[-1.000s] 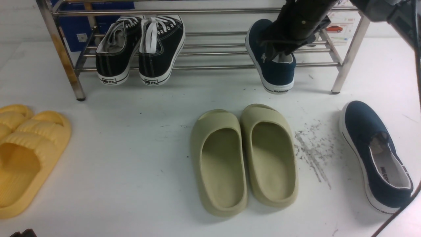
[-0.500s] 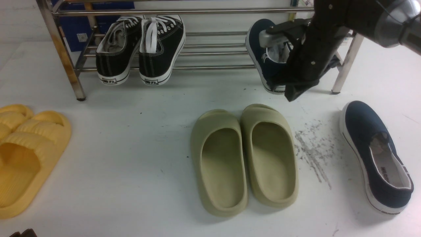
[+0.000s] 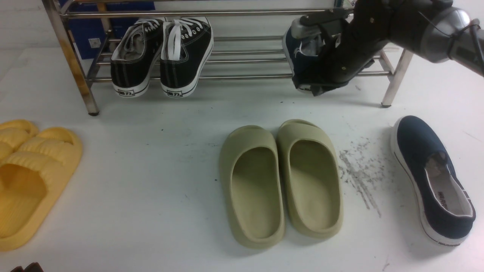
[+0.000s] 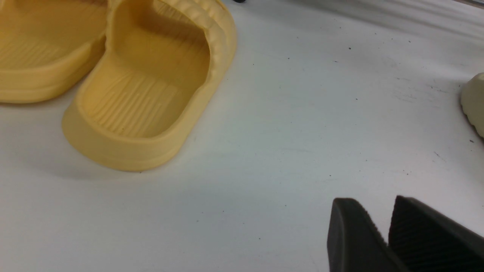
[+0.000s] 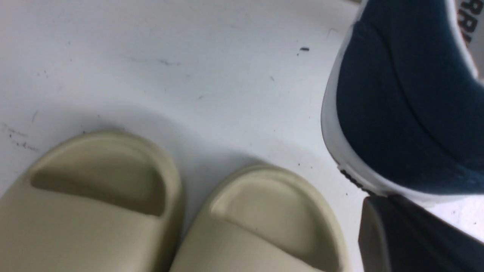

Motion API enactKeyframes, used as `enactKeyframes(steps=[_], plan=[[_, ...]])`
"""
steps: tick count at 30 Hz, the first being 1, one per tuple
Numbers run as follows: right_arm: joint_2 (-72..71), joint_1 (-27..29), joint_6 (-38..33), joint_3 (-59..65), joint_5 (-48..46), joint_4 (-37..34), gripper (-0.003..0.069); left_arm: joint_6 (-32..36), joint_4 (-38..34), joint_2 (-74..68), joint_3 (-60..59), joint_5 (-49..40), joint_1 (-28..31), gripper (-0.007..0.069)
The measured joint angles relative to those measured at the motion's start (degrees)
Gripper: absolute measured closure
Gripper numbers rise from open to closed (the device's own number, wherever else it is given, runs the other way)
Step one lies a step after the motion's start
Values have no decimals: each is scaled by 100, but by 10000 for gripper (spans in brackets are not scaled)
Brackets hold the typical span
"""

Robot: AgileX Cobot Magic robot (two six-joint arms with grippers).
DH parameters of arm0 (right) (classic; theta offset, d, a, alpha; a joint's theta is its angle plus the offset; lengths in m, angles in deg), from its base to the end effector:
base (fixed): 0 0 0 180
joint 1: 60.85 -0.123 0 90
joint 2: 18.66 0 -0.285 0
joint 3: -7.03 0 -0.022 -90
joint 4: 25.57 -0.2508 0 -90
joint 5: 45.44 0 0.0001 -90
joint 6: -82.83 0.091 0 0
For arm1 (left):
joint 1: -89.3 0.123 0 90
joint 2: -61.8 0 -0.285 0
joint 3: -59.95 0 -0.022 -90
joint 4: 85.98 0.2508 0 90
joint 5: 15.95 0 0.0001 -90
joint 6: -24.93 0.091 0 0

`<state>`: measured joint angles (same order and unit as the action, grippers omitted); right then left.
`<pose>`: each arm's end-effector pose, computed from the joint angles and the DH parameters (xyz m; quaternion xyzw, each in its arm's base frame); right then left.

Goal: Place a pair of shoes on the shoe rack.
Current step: Use the right arm to put a shoe into the shoe rack, then use the right arm to grab the shoe closest to it

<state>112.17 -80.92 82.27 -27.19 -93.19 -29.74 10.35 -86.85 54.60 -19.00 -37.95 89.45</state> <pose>0.4595 0.1731 0.2578 -0.1556 0.9387 0.0845 0.2958 0.0524 -0.0004 0.1691 -0.1078 0.8026 -0.0801 0.5813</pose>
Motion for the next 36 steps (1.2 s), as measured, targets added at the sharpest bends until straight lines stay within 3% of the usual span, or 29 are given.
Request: enactKeyframes(steps=[13, 19, 25, 26, 30, 33, 36], plan=[[199, 0, 179, 11, 328, 63, 652, 0, 0, 0, 0, 0, 0, 436], [217, 0, 190, -357, -222, 58, 605, 0, 0, 0, 0, 0, 0, 428], [217, 0, 172, -1156, -1632, 45, 392, 0, 0, 0, 0, 0, 0, 424], [217, 0, 94, -1357, -2011, 45, 326, 0, 0, 0, 0, 0, 0, 423], [-4, 0, -114, -1345, -2271, 74, 190, 0, 0, 0, 0, 0, 0, 418], [-371, 0, -120, -873, -2282, 97, 161, 0, 0, 0, 0, -3, 0, 415], [-1348, 0, -120, 399, -2295, 226, 160, 0, 0, 0, 0, -3, 0, 409]])
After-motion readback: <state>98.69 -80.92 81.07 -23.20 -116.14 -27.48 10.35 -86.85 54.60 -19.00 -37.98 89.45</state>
